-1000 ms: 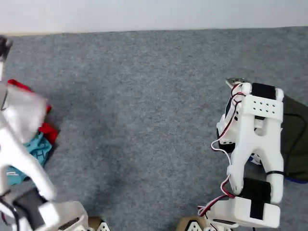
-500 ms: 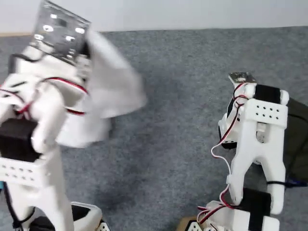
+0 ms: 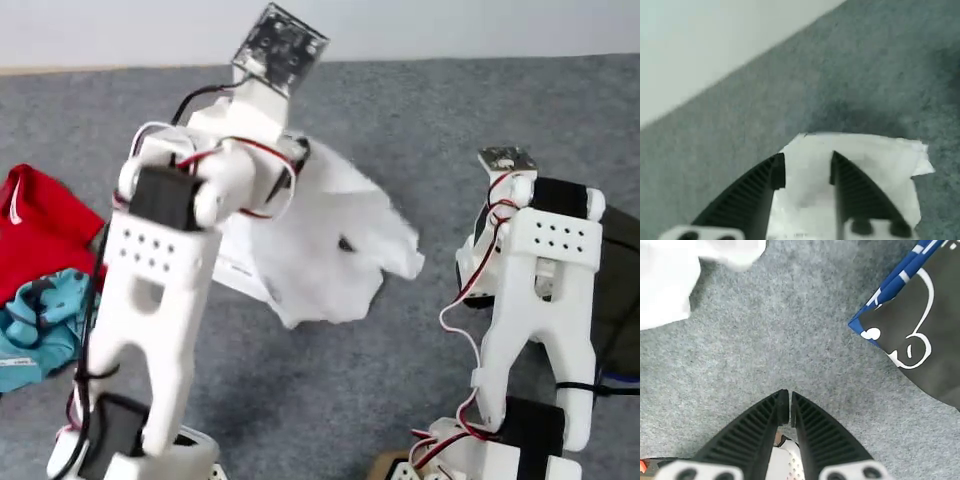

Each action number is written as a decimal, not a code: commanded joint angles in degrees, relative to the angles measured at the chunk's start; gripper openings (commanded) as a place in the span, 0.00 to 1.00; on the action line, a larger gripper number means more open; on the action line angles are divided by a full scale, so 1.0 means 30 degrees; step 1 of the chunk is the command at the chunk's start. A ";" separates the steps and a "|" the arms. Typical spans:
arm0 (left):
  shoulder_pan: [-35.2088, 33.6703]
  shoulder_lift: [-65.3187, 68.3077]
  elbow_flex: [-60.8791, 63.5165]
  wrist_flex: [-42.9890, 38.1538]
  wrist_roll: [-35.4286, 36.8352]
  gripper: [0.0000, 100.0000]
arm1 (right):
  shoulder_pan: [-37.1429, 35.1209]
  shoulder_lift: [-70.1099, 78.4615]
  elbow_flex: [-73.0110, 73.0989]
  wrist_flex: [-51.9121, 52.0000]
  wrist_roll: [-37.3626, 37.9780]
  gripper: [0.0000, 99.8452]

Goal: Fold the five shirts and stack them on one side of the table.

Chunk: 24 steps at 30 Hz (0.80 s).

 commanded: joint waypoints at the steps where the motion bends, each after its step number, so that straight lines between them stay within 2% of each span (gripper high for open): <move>1: -0.1817 0.1700 -0.0044 0.0381 0.0147 0.18 | 0.0190 -0.0777 -0.0088 0.0806 0.0234 0.01; 7: -0.5216 0.3868 -0.0249 0.0645 -0.1055 0.18 | -0.1275 -0.0777 -0.0088 0.0777 0.1641 0.01; 13: -0.7853 0.3136 -0.0806 0.2227 -0.1084 0.18 | -0.4967 -0.0484 -0.0088 0.0777 0.1758 0.01; 17: -0.9172 0.2784 -0.0659 0.3370 -0.1084 0.18 | -0.6960 0.1568 -0.0234 0.0777 0.1788 0.02; 21: -0.9407 0.3048 0.0161 0.3663 -0.1084 0.18 | -0.7751 0.4293 -0.1905 0.0777 0.1729 0.08; 24: -0.8527 0.3165 0.0571 0.3722 -0.1729 0.18 | -0.7663 0.5817 -0.3722 0.0777 0.1700 0.15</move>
